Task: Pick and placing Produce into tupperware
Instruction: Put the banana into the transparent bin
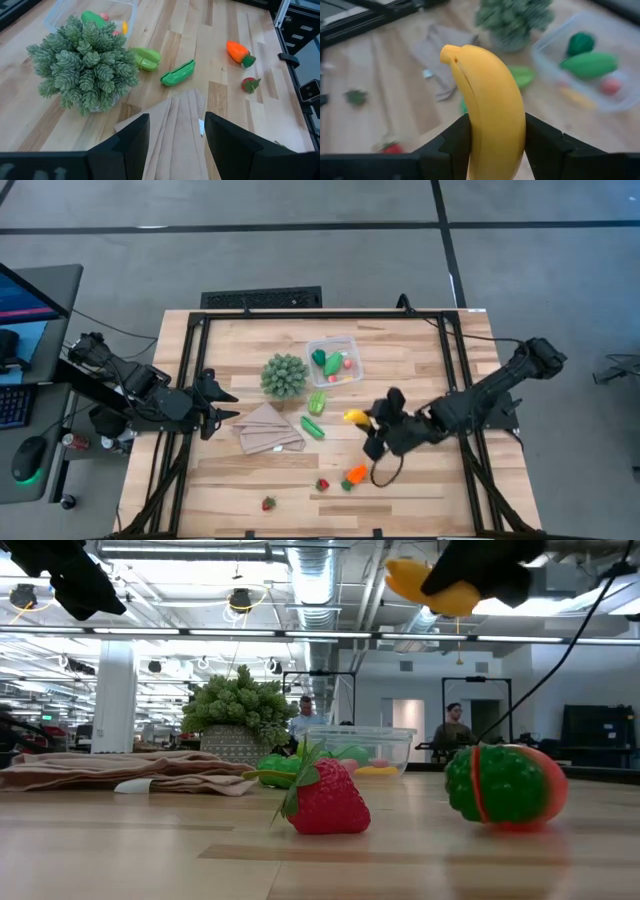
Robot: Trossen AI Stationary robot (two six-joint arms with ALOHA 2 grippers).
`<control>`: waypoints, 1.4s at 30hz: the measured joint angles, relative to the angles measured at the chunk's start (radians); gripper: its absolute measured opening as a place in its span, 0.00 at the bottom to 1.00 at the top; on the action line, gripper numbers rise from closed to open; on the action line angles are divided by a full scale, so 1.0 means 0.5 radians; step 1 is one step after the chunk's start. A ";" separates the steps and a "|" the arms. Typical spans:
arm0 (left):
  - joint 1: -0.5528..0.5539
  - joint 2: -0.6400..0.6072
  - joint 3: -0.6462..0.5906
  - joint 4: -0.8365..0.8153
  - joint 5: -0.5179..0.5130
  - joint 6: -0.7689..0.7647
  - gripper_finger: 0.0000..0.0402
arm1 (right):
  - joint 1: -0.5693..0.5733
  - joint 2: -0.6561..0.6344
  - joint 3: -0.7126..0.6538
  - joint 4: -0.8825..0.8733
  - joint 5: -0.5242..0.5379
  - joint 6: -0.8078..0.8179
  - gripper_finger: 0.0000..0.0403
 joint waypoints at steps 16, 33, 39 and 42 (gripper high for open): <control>0.000 0.000 0.000 0.001 -0.083 -0.001 0.45 | -0.791 -0.031 0.000 0.160 -0.286 -0.866 0.40; 0.001 0.000 0.000 0.106 -0.273 -0.004 0.45 | -1.391 0.388 0.000 0.404 -0.872 -1.178 0.41; 0.000 0.000 0.000 0.108 -0.272 -0.039 0.45 | -1.476 0.487 0.000 0.449 -0.976 -1.203 0.40; 0.001 0.001 0.000 0.108 -0.272 -0.057 0.45 | -1.510 0.489 0.000 0.486 -1.007 -1.186 0.38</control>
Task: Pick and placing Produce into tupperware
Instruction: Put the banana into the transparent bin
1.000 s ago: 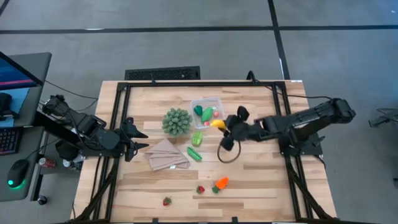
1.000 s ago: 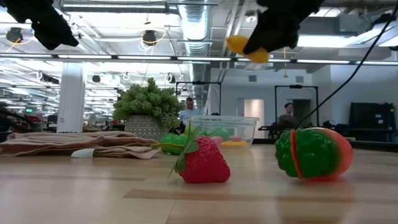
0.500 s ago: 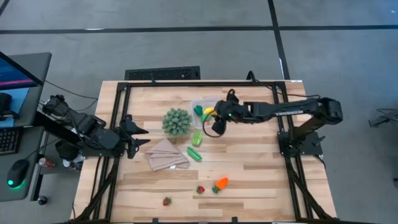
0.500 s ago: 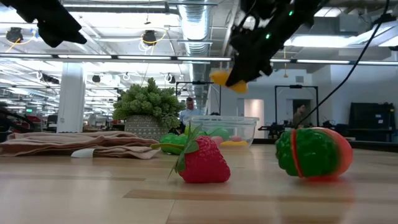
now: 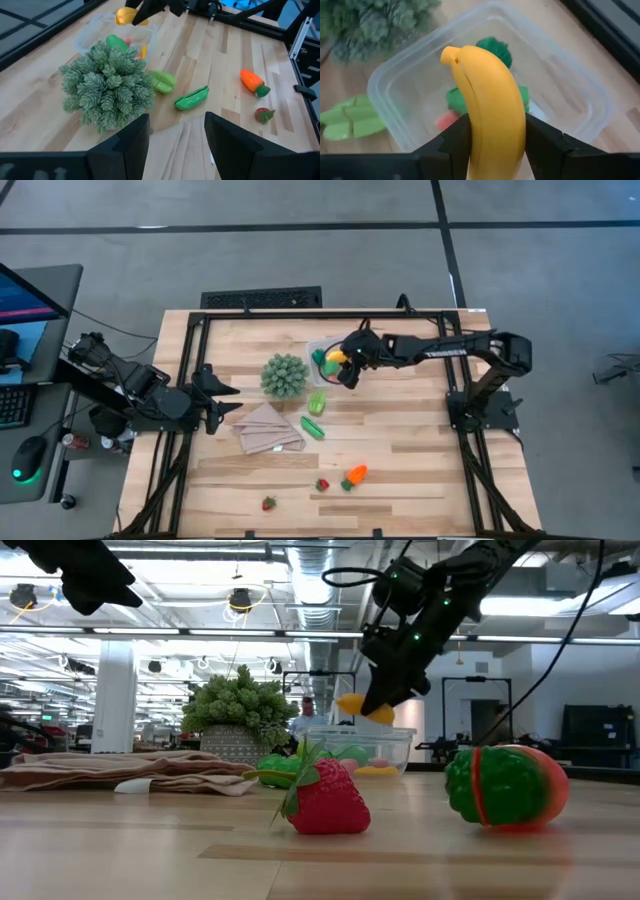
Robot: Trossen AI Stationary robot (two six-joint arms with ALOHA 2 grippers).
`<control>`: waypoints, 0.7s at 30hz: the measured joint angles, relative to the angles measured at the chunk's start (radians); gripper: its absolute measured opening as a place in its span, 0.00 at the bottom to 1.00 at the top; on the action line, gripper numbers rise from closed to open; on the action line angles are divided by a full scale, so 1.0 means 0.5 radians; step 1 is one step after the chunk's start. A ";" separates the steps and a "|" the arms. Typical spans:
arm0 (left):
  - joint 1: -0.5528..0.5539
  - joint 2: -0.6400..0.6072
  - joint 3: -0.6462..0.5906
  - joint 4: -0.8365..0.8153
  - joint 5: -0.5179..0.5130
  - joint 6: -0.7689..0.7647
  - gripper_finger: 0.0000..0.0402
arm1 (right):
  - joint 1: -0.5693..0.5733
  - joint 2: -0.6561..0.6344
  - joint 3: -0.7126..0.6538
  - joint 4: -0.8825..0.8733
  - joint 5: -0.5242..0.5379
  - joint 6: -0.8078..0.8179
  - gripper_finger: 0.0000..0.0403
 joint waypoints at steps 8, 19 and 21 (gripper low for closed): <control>-0.001 0.000 0.000 0.000 -0.054 -0.004 0.45 | -0.091 -0.008 0.000 -0.003 0.000 0.253 0.39; 0.000 0.000 0.000 -0.002 -0.184 -0.001 0.45 | -0.145 -0.006 0.000 -0.017 0.003 0.581 0.38; 0.000 0.000 0.000 -0.002 -0.206 -0.001 0.45 | -0.149 -0.005 0.000 -0.024 0.006 0.597 0.37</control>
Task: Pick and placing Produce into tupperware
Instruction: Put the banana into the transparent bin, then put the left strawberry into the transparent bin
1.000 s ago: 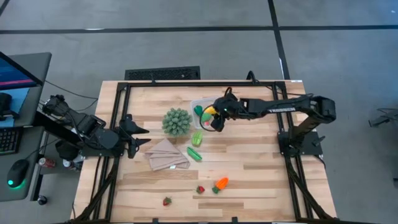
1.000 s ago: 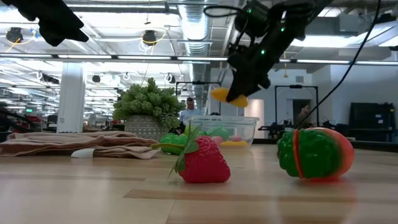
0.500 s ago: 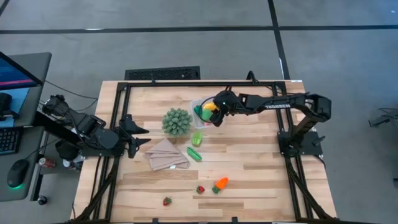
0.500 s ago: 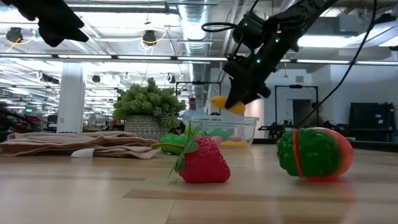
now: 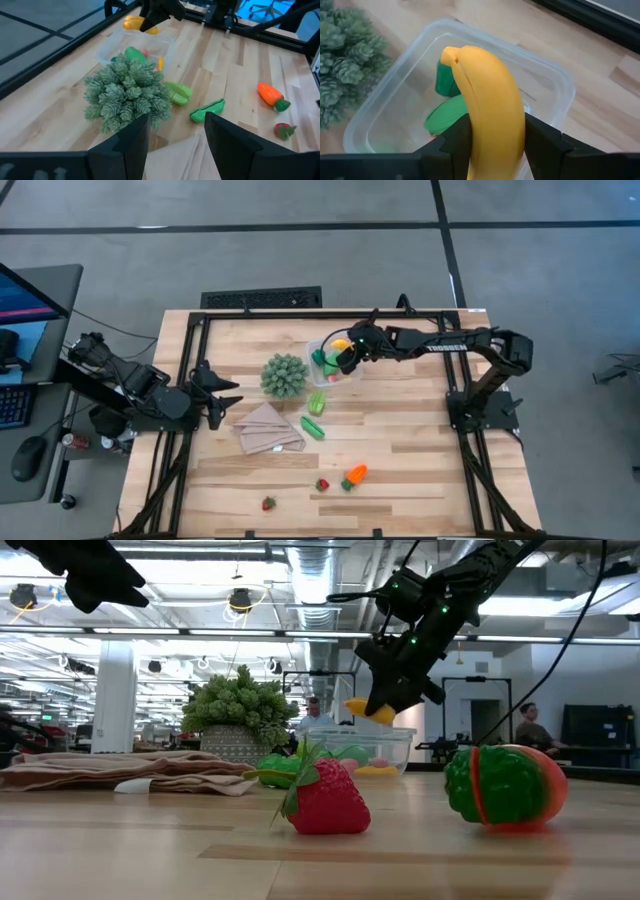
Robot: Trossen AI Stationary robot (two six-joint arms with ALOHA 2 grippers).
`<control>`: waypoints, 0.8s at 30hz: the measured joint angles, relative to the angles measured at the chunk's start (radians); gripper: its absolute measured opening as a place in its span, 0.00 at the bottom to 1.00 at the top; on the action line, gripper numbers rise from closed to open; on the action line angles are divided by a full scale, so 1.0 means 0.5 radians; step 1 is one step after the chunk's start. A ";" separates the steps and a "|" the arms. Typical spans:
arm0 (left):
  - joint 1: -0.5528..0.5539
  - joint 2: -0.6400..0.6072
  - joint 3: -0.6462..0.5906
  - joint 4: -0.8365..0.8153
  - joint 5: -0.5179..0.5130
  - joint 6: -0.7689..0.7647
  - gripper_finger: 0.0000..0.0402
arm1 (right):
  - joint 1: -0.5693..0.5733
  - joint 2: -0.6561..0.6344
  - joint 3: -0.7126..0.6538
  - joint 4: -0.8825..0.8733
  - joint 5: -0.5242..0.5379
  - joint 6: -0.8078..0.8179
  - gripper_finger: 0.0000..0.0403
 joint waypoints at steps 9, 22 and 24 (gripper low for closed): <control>0.000 0.000 0.000 0.000 -0.040 0.017 0.45 | -0.079 0.001 0.000 -0.002 0.040 0.038 0.42; 0.000 0.000 0.000 0.000 -0.057 0.022 0.45 | -0.114 0.002 0.000 0.032 -0.025 0.040 0.48; -0.001 0.000 0.000 0.000 -0.057 0.021 0.45 | -0.114 0.002 0.000 0.041 -0.024 0.040 0.48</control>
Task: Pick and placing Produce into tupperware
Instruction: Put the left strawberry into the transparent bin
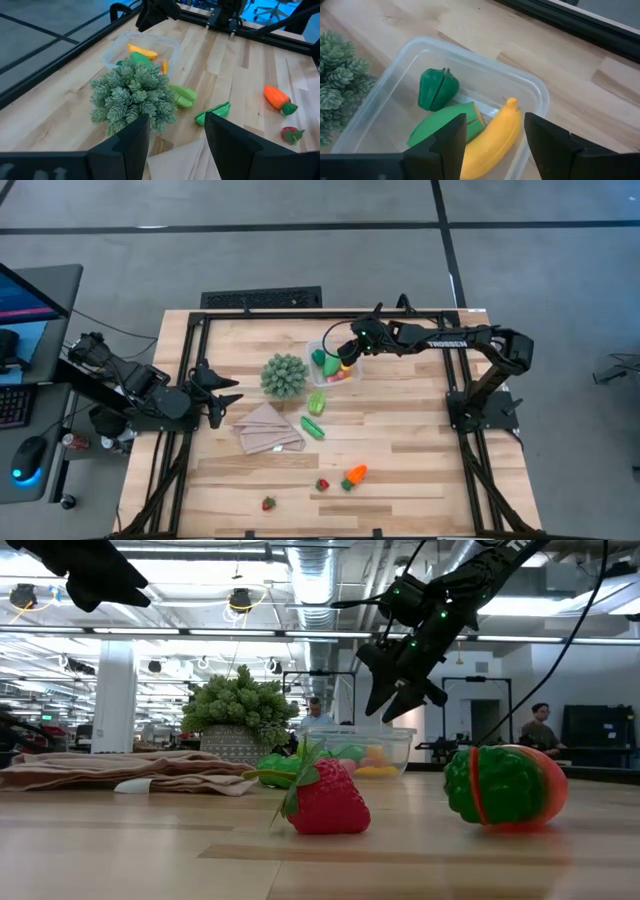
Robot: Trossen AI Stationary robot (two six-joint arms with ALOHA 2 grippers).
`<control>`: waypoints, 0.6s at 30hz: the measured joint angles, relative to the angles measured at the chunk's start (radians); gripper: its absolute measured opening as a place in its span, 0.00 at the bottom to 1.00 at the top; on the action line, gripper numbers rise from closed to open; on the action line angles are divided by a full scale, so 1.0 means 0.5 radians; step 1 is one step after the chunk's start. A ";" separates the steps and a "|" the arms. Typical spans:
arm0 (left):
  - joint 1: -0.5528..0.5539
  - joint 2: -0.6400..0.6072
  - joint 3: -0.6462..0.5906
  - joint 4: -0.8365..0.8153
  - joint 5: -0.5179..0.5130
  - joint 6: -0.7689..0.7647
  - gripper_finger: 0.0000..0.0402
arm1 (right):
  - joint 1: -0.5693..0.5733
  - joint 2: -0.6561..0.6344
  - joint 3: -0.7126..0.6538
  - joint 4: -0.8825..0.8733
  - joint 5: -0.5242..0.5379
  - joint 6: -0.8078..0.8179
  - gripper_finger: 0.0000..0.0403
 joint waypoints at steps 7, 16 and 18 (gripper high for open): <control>0.000 0.000 0.000 0.087 0.009 -0.047 0.45 | 0.002 -0.004 0.000 0.016 -0.108 -0.057 0.46; 0.001 0.000 0.000 0.153 0.054 -0.252 0.45 | 0.033 -0.116 -0.001 0.018 -0.303 -0.224 0.44; 0.001 0.001 0.000 0.152 0.082 -0.273 0.45 | 0.051 -0.156 -0.001 0.016 -0.347 -0.268 0.44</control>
